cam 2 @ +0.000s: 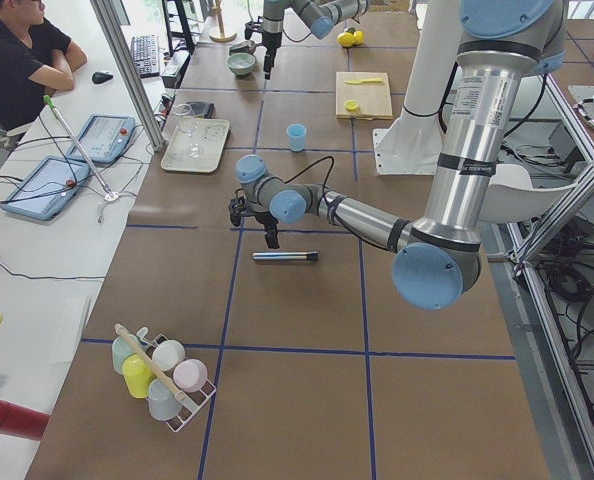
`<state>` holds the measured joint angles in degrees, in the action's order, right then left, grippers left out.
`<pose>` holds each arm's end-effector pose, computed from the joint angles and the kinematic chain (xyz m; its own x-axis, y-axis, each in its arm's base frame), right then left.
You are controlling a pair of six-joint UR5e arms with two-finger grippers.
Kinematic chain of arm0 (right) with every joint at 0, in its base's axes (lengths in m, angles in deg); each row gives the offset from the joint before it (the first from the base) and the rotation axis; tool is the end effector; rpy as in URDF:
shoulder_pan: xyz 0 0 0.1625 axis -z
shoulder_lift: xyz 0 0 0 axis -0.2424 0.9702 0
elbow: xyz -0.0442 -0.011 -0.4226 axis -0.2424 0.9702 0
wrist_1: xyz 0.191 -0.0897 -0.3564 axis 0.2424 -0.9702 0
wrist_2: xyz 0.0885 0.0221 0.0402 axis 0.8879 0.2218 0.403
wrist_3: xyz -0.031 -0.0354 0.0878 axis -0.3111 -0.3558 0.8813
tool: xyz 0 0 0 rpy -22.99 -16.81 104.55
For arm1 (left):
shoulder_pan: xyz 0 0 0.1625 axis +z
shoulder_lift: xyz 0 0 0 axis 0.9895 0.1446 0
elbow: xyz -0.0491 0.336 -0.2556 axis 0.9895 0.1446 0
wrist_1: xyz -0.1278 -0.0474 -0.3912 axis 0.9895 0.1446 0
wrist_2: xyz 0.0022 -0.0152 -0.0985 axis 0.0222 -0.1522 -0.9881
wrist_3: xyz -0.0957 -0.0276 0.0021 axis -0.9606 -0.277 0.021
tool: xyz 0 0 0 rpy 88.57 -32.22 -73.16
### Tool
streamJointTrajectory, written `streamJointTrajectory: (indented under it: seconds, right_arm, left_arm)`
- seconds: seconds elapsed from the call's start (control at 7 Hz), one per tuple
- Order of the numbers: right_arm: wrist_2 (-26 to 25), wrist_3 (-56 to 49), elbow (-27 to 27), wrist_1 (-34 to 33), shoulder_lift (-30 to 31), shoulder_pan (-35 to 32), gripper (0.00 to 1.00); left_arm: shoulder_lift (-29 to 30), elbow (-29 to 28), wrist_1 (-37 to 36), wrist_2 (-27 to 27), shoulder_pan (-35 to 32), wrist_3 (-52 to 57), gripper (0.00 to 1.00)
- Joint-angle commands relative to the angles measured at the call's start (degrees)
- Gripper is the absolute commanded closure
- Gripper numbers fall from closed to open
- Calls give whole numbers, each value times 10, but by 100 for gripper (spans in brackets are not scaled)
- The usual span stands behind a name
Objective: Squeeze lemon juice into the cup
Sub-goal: 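Withdraw the right arm while the left gripper grasps the steel muddler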
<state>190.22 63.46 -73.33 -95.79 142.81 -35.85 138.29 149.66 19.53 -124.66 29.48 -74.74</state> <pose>-0.3369 -0.5392 0.2567 0.7017 0.0770 0.7083 -0.1583 0.9861 0.0497 0.3076 -0.5043 0.5024 0.6598 -0.0985 -0.7450 -0.0370 0.9859 -0.1632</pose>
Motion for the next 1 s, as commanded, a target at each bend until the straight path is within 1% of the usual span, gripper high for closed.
streamJointTrajectory:
  seconds: [0.0,0.29,0.71,0.86]
  right_arm:
    - [48,-83,-2,0,33,-61,0]
    - [62,-91,-2,0,36,-74,0]
    - [71,-91,-3,0,38,-80,0]
    - [71,-91,-3,0,38,-80,0]
  left_arm:
    - [-4,-38,58,4,10,-2,0]
    - [-9,-38,57,4,9,30,0]
    - [-10,-41,57,8,9,29,0]
    - [-10,-41,56,23,9,29,0]
